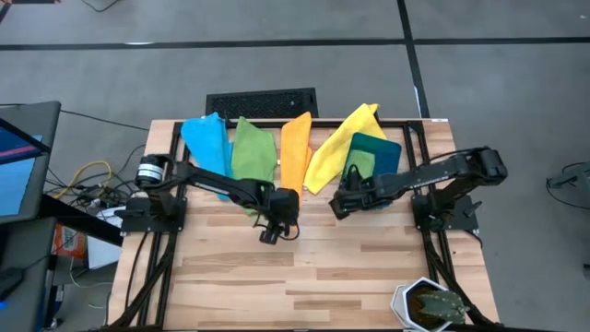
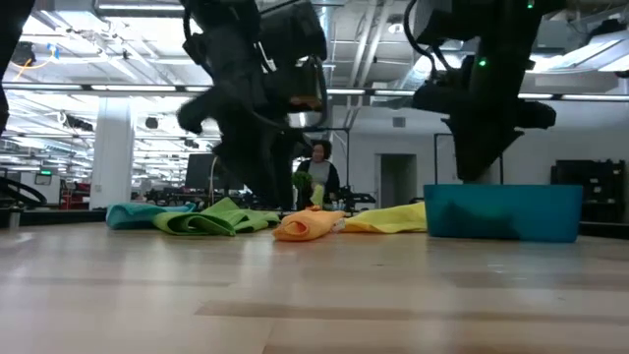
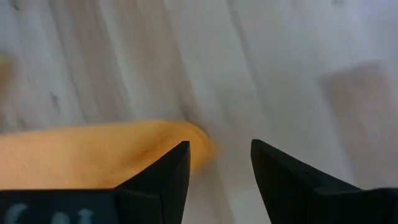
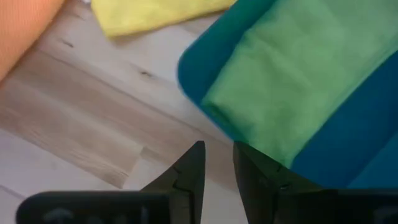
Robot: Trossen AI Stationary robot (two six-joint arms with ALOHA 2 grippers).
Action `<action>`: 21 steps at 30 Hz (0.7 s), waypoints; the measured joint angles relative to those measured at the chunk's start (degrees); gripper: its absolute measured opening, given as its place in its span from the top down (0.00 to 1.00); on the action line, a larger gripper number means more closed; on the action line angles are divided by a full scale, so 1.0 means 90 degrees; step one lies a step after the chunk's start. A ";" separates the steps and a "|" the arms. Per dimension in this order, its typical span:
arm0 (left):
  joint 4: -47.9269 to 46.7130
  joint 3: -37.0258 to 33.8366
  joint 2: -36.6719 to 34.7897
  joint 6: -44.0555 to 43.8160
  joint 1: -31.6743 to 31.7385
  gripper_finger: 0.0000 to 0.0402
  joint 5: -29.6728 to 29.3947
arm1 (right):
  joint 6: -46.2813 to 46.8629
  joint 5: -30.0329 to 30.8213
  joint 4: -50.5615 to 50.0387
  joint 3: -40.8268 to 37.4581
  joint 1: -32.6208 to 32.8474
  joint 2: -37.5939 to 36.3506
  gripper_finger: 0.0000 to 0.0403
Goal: Fold microfiber towels
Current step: Fold the orange microfiber cloth
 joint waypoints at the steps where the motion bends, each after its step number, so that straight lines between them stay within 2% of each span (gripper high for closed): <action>1: 0.0106 0.0000 0.0083 0.0043 -0.0020 0.59 -0.0186 | 0.0043 -0.0003 -0.0084 -0.0008 0.0053 0.0008 0.73; 6: 0.0629 0.0009 0.0513 0.0111 -0.0036 0.59 -0.0522 | 0.0154 -0.0029 -0.0166 -0.0008 0.0281 0.0018 0.73; 10: 0.0585 0.0046 0.0808 -0.0194 0.0000 0.61 -0.0562 | 0.0270 -0.0057 -0.0232 -0.0006 0.0449 -0.0069 0.73; 13: 0.0461 0.0050 0.0837 -0.0424 0.0003 0.72 -0.0465 | 0.0285 -0.0065 -0.0238 -0.0006 0.0554 -0.0124 0.73; 17: 0.0365 0.0109 0.0795 -0.0955 0.0008 0.95 -0.0471 | 0.0325 -0.0072 -0.0232 -0.0003 0.0660 -0.0172 0.73; 21: -0.0536 0.0471 0.0493 -0.2243 0.0088 0.99 0.0039 | 0.0327 -0.0075 -0.0235 -0.0001 0.0777 -0.0165 0.73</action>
